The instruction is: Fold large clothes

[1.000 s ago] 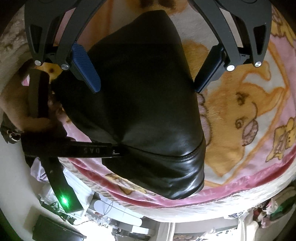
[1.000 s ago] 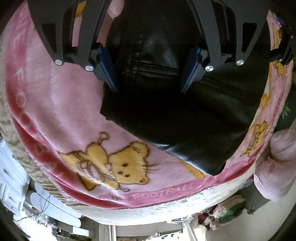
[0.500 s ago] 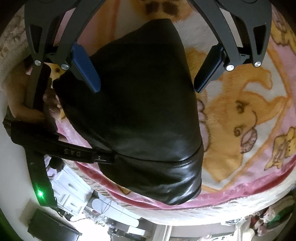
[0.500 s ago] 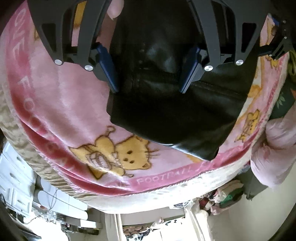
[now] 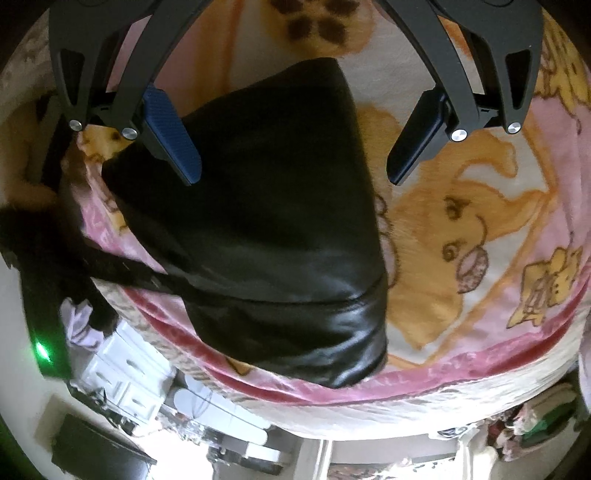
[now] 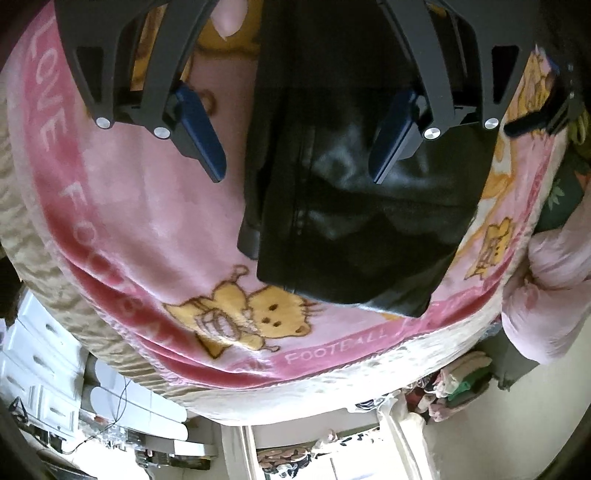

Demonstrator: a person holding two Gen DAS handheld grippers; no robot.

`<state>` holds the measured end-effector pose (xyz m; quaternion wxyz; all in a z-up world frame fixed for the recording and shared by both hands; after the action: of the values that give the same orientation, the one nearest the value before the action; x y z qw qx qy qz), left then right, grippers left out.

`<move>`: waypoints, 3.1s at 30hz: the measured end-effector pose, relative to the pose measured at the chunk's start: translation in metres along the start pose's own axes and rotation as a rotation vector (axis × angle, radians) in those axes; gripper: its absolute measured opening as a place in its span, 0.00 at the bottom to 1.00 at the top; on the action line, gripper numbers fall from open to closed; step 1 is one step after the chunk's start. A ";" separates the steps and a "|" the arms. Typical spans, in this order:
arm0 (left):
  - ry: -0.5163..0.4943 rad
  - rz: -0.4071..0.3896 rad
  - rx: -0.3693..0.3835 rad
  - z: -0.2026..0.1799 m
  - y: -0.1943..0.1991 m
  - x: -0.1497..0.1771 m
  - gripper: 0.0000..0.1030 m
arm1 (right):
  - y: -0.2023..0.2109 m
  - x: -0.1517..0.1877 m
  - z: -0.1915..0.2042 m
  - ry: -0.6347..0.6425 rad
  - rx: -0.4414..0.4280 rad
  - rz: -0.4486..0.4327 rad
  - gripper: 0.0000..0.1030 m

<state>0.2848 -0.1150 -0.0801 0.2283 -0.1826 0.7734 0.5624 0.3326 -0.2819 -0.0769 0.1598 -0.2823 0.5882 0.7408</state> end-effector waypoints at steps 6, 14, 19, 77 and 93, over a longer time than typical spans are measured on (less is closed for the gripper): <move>0.052 -0.014 -0.015 0.015 -0.009 -0.005 0.92 | 0.021 0.044 0.006 0.001 -0.046 0.010 0.55; 0.058 0.032 0.045 0.006 -0.032 0.010 0.92 | -0.006 0.084 -0.006 -0.193 -0.175 0.043 0.51; 0.052 0.039 0.045 0.005 -0.032 0.012 0.92 | -0.003 0.083 -0.005 -0.219 -0.185 0.017 0.53; 0.024 -0.138 0.033 0.005 0.088 0.086 0.92 | 0.151 0.142 0.047 -0.083 0.011 -0.386 0.96; 0.018 -0.183 0.035 0.014 0.096 0.111 0.92 | 0.136 0.173 0.057 -0.002 0.070 -0.362 0.96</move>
<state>0.1432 -0.0753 -0.0703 0.2750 -0.2538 0.7651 0.5240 0.1050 -0.2783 -0.0668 0.3008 -0.3771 0.5530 0.6793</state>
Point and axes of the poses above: each gripper's, at about its wrist camera, not at the fingertips, and y roughly against the way its jaws point, z to its left, x to its underside, the point moved 10 cm from there along -y, roughly the way its jaws point, and after that the axes turned 6 degrees about y, right-handed, at the moved point
